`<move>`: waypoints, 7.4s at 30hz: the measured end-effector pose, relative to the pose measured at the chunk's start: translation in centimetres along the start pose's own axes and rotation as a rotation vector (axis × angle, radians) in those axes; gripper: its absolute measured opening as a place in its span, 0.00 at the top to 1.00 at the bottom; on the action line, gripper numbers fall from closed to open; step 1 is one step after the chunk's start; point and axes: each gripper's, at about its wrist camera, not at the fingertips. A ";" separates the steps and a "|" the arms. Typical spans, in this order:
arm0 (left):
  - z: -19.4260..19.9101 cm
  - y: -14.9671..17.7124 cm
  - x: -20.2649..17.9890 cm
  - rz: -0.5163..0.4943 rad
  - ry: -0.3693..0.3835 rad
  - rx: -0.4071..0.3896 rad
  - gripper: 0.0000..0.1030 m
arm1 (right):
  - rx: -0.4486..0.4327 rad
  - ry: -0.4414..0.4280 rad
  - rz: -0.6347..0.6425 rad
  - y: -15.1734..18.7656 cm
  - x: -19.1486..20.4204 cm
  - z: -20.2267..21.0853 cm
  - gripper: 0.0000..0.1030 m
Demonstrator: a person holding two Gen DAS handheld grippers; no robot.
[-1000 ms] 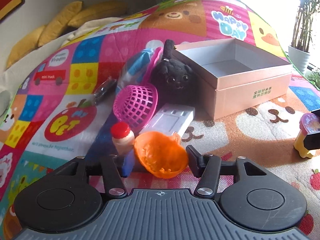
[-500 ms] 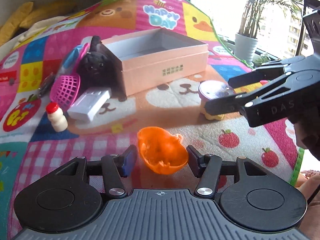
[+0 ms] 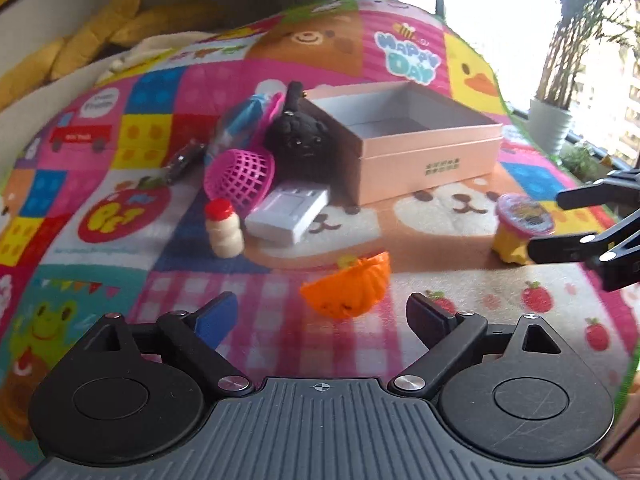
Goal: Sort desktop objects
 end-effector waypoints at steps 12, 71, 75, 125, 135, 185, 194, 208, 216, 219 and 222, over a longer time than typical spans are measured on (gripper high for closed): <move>-2.9 -0.4 -2.6 -0.015 0.012 0.026 0.16 | -0.021 0.018 0.053 -0.2 1.0 -1.1 0.13; -4.1 -9.8 4.0 -0.114 -0.155 -0.225 0.00 | -0.351 0.118 -0.144 -16.0 -8.3 -2.1 0.03; -2.6 -4.9 4.4 -0.109 -0.208 -0.148 0.00 | -0.290 0.078 -0.065 -13.6 -4.8 -3.2 0.07; -1.9 -2.3 -2.5 -0.150 0.227 -0.011 0.48 | -0.137 0.025 0.056 -2.1 -0.4 -1.8 0.14; -2.0 -2.9 -0.2 -0.103 -0.111 -0.141 0.23 | -0.148 0.047 0.030 -1.9 -0.9 -0.7 0.00; -1.7 2.0 2.4 0.238 -0.069 -0.035 0.00 | 0.028 -0.144 0.204 0.6 4.2 -1.4 0.00; -2.0 1.8 1.8 0.208 -0.093 -0.018 0.00 | 0.004 -0.055 0.270 1.1 4.5 -1.6 0.00; -2.2 1.9 1.6 0.195 -0.107 -0.009 0.00 | -0.009 -0.002 0.066 -1.7 3.1 -4.2 0.10; -1.9 1.7 1.0 0.169 -0.054 -0.027 0.00 | 0.102 -0.041 0.035 -2.0 2.2 -5.7 0.54; -1.9 1.3 -0.5 0.116 -0.012 -0.044 0.00 | 0.094 0.004 0.062 -0.7 0.9 -4.1 0.54; -2.4 0.8 -2.4 0.042 0.026 -0.056 0.03 | 0.092 0.056 0.051 0.3 -0.5 -3.0 0.54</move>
Point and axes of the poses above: each gripper's, at about its wrist camera, not at the fingertips, and z roughly against the way its jaws point, x to its left, y to its underside, and after that the axes turned 5 degrees about y, right-handed
